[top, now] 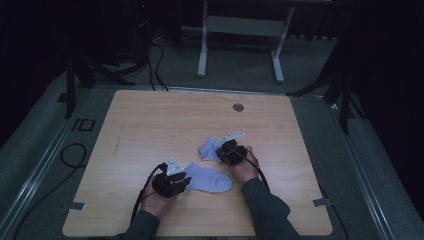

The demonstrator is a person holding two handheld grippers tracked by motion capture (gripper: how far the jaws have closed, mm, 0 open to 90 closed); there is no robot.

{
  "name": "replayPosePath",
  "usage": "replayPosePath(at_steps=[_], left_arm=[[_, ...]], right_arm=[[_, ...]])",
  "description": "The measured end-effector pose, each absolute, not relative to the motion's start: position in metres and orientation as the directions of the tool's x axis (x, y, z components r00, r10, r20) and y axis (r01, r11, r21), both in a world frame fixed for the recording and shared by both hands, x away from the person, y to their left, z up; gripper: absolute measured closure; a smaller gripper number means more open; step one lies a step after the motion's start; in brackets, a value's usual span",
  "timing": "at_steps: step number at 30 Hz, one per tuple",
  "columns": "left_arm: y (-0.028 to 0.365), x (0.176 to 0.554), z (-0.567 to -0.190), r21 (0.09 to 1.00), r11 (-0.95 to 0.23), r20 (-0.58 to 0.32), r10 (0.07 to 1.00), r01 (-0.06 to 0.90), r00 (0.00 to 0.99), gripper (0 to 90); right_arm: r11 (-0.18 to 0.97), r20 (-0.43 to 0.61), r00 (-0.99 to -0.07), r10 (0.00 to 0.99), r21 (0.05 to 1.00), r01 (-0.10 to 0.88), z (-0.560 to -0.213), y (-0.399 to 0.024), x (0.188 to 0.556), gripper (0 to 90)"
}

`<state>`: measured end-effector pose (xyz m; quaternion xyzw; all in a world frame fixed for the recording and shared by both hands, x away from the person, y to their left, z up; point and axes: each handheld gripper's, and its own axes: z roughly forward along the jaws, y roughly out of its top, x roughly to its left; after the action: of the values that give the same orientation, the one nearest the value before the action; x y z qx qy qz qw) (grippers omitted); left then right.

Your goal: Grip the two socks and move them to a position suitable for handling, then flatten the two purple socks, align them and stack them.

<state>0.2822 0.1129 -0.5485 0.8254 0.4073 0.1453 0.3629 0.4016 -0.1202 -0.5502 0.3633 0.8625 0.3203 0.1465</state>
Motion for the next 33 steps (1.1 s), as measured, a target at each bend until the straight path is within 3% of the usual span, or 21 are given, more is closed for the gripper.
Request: replayPosePath(at_steps=[22,33], left_arm=[[0.105,0.293,-0.536,0.738,-0.406,-0.038,0.773,0.539,0.634,70.9],[0.082,0.326,-0.530,0.743,-0.404,-0.019,0.784,0.533,0.620,80.7]], right_arm=[[0.546,-0.021,-0.703,0.711,0.647,0.533,-0.549,-0.120,0.391,84.0],[0.540,-0.016,-0.699,0.715,0.648,0.538,-0.549,-0.118,0.387,84.0]])
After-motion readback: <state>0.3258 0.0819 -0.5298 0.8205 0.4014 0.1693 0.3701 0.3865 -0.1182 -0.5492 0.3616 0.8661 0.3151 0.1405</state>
